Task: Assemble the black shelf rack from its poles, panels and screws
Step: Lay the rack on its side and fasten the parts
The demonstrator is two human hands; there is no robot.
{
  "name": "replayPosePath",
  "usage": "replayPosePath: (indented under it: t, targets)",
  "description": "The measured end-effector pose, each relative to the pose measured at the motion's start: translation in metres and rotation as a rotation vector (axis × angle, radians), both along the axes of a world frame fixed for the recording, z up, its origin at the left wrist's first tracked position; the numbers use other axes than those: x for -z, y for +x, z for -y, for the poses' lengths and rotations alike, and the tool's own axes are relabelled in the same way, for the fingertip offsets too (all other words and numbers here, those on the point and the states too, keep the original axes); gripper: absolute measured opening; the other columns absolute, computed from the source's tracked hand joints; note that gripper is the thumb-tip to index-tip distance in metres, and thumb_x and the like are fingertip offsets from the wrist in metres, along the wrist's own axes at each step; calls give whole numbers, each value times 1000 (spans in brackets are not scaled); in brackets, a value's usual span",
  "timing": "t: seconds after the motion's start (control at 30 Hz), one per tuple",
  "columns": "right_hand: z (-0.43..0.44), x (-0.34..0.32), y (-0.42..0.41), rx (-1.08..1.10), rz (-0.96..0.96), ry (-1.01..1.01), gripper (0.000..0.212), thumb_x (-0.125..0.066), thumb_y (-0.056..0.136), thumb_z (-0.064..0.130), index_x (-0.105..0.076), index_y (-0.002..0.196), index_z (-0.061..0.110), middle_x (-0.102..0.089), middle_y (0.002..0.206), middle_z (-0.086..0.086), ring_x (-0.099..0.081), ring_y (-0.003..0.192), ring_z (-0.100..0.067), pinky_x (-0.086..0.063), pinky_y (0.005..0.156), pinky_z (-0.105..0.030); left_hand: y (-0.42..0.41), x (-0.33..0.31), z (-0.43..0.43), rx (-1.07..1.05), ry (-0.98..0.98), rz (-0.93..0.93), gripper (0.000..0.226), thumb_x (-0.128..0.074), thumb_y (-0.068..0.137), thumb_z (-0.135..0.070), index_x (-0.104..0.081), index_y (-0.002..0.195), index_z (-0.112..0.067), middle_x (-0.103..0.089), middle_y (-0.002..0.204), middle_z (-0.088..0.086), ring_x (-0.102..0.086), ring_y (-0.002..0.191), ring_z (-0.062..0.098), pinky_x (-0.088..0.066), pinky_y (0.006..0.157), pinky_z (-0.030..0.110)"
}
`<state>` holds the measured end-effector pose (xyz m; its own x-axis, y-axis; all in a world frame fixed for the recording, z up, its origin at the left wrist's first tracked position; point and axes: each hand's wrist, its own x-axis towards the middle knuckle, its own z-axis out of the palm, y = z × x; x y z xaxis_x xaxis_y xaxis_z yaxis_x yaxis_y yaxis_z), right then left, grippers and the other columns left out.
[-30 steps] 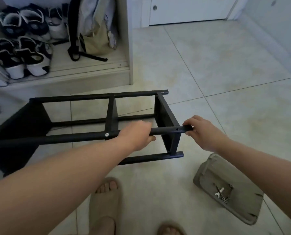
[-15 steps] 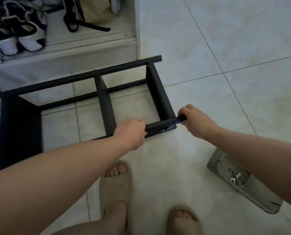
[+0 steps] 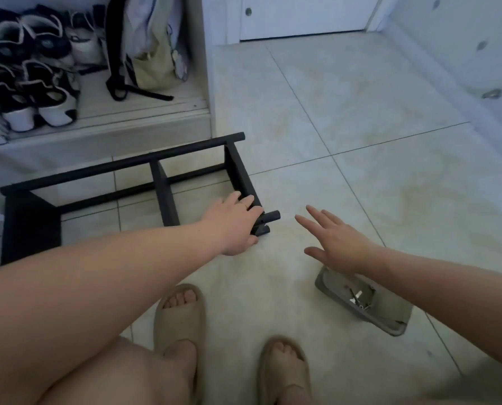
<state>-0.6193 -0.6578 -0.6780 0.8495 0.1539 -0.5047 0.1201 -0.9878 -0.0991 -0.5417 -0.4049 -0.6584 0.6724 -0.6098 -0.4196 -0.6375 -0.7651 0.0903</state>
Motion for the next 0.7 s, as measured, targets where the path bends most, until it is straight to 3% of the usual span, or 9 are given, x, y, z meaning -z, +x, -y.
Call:
replayPosePath:
  t: [0.13,0.3,0.37,0.47,0.57,0.7]
  targets:
    - [29,-17,-36,94,52,-42,74,-45,103,52,-2,162,37,7,171,4,-4,157,-27,-23,123,-47,-27,-14,34,64,-48,20,67,-50,95,-57,-31,151,-25,-25,161,3,-19,147,31,-33,113,46]
    - [77,-5,-60,199,-122,-91,71,-44,104,50,-4,162,38,3,171,5,-6,157,-27,-26,122,-49,-50,-7,74,49,21,-126,70,-47,97,-57,-24,155,-25,-23,164,1,-21,149,29,-34,112,49]
    - [92,2,-56,252,-196,-98,69,-45,105,46,-6,162,39,-8,171,1,-17,154,-30,-30,120,-45,-56,3,91,2,6,-224,70,-48,98,-55,-24,156,-24,-30,161,3,-29,146,30,-37,112,47]
    - [108,29,-47,252,-347,-158,69,-51,105,24,-15,162,35,-43,157,-9,-48,135,-32,-46,101,-34,-62,31,112,34,15,-336,68,-49,99,-52,-24,156,-23,-38,157,5,-40,140,29,-41,108,42]
    - [124,63,-45,263,-435,-201,67,-52,99,5,-32,158,31,-53,149,-6,-55,129,-29,-51,97,-30,-60,64,131,-19,9,-458,69,-49,100,-52,-24,156,-20,-43,154,7,-44,138,28,-40,109,39]
    - [142,114,-58,338,-454,-122,48,-46,101,15,-52,147,27,-62,139,-8,-61,122,-31,-52,100,-36,-68,110,164,-279,-115,-693,69,-51,100,-50,-29,155,-15,-46,152,11,-46,137,30,-40,107,36]
